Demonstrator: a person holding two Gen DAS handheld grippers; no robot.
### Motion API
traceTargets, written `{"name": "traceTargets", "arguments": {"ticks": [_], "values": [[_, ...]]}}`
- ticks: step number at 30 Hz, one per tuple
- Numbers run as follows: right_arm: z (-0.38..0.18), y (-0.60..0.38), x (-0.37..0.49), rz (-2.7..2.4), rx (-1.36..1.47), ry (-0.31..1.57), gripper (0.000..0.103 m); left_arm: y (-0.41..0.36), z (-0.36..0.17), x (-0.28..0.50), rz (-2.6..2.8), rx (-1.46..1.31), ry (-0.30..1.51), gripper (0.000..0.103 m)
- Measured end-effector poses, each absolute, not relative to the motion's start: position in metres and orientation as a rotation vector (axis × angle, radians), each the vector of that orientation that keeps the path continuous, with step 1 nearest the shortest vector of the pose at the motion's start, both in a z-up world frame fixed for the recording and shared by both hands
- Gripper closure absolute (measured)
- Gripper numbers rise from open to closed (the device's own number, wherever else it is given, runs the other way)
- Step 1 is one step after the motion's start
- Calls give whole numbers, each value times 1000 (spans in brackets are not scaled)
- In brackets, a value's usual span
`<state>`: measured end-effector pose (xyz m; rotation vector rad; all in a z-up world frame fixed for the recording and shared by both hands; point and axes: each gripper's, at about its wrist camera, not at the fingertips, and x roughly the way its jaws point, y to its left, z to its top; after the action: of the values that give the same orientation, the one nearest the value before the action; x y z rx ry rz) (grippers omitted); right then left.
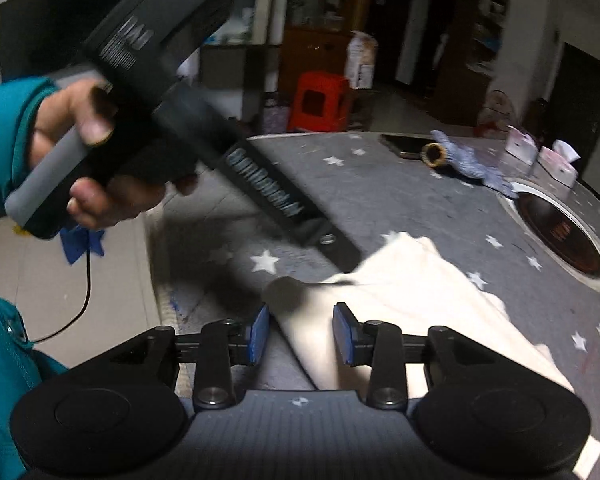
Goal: Fold clothes
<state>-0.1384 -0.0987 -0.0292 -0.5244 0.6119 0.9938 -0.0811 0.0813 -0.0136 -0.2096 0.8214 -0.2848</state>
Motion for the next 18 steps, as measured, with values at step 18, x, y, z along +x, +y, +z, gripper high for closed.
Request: {"name": "traceTargets", "arguments": {"ticks": [18], "values": [[-4,-115,-120,928,-370,589,94,86,-29,-48,-276,-605,949,28]]}}
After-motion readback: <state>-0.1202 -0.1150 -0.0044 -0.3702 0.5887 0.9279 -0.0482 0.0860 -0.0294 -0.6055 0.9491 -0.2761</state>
